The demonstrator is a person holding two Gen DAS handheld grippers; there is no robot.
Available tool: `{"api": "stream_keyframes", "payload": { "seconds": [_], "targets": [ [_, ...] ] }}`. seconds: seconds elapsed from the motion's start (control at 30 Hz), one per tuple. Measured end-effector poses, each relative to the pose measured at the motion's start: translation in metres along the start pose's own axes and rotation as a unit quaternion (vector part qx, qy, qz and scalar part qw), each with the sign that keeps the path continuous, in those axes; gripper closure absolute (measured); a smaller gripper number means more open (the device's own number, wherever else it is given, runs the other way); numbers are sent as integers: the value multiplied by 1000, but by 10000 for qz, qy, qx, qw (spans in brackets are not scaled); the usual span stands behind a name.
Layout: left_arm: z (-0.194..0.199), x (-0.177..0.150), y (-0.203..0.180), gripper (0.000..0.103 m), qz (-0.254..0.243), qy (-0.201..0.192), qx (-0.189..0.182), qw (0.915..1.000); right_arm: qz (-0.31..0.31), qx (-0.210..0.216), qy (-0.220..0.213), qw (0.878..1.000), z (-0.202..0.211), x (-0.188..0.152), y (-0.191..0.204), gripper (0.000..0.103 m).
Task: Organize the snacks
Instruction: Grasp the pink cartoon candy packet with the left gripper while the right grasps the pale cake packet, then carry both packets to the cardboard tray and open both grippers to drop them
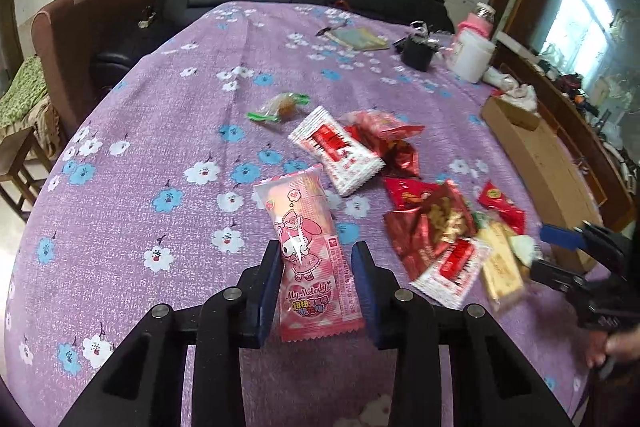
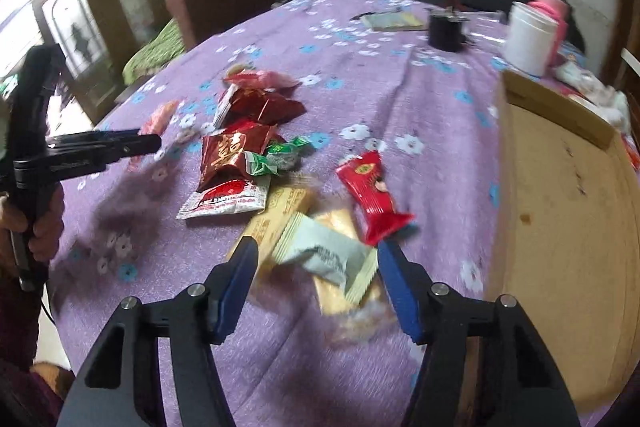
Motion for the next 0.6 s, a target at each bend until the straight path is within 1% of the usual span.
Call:
{"api": "stream_keyframes", "payload": {
  "seconds": [0.07, 0.13, 0.2, 0.23, 0.27, 0.37, 0.4, 0.43, 0.5, 0.6],
  "targets": [
    [3, 1, -3, 66, -44, -29, -53, 10000, 161, 200, 141, 9996, -7, 4, 0, 41],
    [3, 2, -5, 66, -105, -23, -61, 9999, 297, 303, 290, 9987, -13, 5, -3, 41],
    [1, 2, -6, 66, -109, 11, -65, 9999, 294, 369, 348, 9983, -16, 4, -5, 47],
    [-1, 1, -7, 66, -99, 30, -84, 9999, 249, 384, 384, 9982, -17, 4, -5, 52],
    [-3, 0, -7, 66, -94, 49, -90, 9999, 209, 369, 331, 9986, -15, 4, -5, 61],
    [-7, -2, -7, 66, -93, 86, -78, 9999, 143, 261, 275, 9992, -10, 3, -6, 63],
    [-8, -3, -7, 66, -88, 99, -78, 9999, 97, 291, 274, 9992, -10, 1, -5, 63],
    [-10, -3, -7, 66, -88, 110, -75, 9999, 56, 316, 269, 9991, -9, 0, -5, 71],
    [-14, -4, -8, 66, -109, 123, -74, 9998, -106, 326, 243, 9991, -7, -2, -7, 71],
    [-15, -4, -10, 66, -116, 100, -83, 9998, -346, 408, 84, 9985, 1, -2, -7, 71]
  ]
}}
Point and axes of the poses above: each gripper's, at about its wrist camera, not at the fingertips, and z roughly against the way its jaws point, y to its left, x to its top, the point moved 8 cm from there along -z, roughly the way its jaws point, and after that the axes turned 9 degrees about -z, right-handed, at the moved point
